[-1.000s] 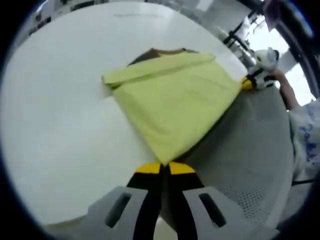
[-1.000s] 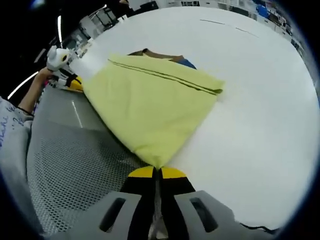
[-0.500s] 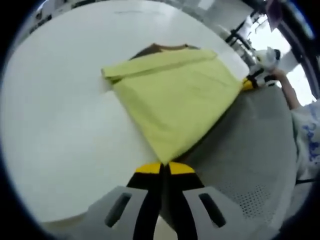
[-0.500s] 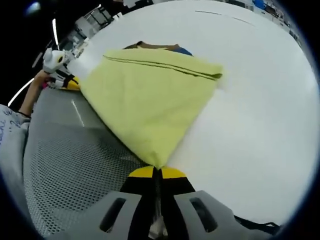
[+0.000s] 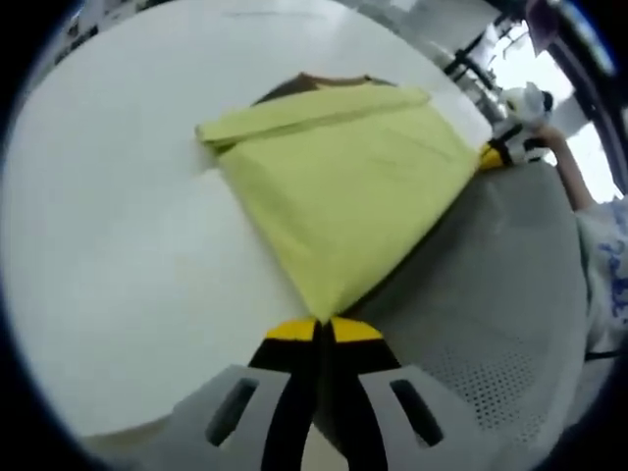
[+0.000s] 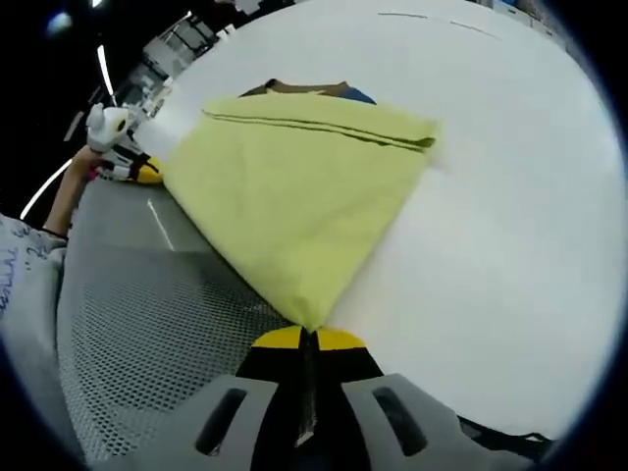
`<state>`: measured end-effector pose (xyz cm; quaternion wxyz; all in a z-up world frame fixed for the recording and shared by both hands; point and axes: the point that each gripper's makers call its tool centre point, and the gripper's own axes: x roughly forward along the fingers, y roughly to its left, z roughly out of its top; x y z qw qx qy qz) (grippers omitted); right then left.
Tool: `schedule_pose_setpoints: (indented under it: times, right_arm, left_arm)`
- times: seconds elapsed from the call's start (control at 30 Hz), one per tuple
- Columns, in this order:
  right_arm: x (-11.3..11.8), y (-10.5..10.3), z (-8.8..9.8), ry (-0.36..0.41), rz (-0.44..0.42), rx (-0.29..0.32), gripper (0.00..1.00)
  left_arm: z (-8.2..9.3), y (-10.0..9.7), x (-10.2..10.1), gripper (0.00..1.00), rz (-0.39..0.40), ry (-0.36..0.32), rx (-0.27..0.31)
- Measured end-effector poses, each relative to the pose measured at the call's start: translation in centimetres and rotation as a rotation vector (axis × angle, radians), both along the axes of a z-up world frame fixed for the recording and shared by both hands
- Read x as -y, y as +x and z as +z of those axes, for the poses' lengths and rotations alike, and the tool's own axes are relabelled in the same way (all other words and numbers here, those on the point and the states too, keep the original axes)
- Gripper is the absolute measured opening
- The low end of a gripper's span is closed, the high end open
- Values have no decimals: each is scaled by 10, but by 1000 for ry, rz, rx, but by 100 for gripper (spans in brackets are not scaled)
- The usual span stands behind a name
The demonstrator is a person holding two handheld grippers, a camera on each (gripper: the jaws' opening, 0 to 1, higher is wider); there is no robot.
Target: Fold the garment on the visible template until the final outline fits inside the template.
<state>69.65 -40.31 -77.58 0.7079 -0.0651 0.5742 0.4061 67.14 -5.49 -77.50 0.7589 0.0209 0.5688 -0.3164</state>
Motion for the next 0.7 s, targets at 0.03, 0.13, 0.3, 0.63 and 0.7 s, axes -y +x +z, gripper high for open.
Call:
schedule_pose_setpoints:
  times: [0.03,0.13,0.3,0.63,0.7]
  right_arm:
    - [0,0,-1,-2,1,-1,3]
    - [0,-3,-7,-15,16,-15,3]
    - [3,-3,-11,-46,42,3,4]
    - [-4,1,-4,7,26,38,11]
    - [-3,3,-4,0,16,50,8]
  left_arm:
    - [0,0,0,0,-3,-1,3]
    - [-1,1,0,0,4,-1,1]
    - [-1,1,0,0,2,-3,3]
    - [6,11,-1,11,10,-26,52]
    - [7,13,-1,0,20,-33,54]
